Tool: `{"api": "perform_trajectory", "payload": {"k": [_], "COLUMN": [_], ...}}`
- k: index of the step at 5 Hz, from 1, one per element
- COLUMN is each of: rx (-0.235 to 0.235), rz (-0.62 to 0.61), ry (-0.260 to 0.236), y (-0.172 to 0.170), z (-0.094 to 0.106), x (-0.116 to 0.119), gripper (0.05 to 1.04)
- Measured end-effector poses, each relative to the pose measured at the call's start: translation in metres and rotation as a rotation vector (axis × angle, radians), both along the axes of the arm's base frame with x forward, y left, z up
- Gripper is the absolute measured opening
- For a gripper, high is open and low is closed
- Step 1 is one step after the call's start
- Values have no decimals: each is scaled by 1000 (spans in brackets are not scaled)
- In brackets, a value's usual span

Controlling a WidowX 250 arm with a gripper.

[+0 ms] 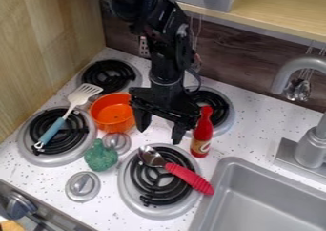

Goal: Picked the red bottle and moved it into the orange pot

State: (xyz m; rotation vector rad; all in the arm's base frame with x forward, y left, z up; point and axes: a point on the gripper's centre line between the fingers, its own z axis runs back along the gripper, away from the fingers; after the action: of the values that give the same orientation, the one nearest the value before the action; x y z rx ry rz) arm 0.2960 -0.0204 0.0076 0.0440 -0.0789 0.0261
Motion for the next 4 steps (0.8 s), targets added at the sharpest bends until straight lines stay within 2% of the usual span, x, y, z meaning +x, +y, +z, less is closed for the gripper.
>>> {"api": "perform_trajectory", "payload": {"k": [1, 2, 3, 4], "rx": [2, 3, 28, 58], "rz": [3, -6, -35, -55], "ry": [23, -11, -51, -94], "y": [0, -13, -23, -35], "z": [-8, -12, -11, -2], "x": [-3, 1, 5, 7], "gripper": [999, 999, 999, 999]}}
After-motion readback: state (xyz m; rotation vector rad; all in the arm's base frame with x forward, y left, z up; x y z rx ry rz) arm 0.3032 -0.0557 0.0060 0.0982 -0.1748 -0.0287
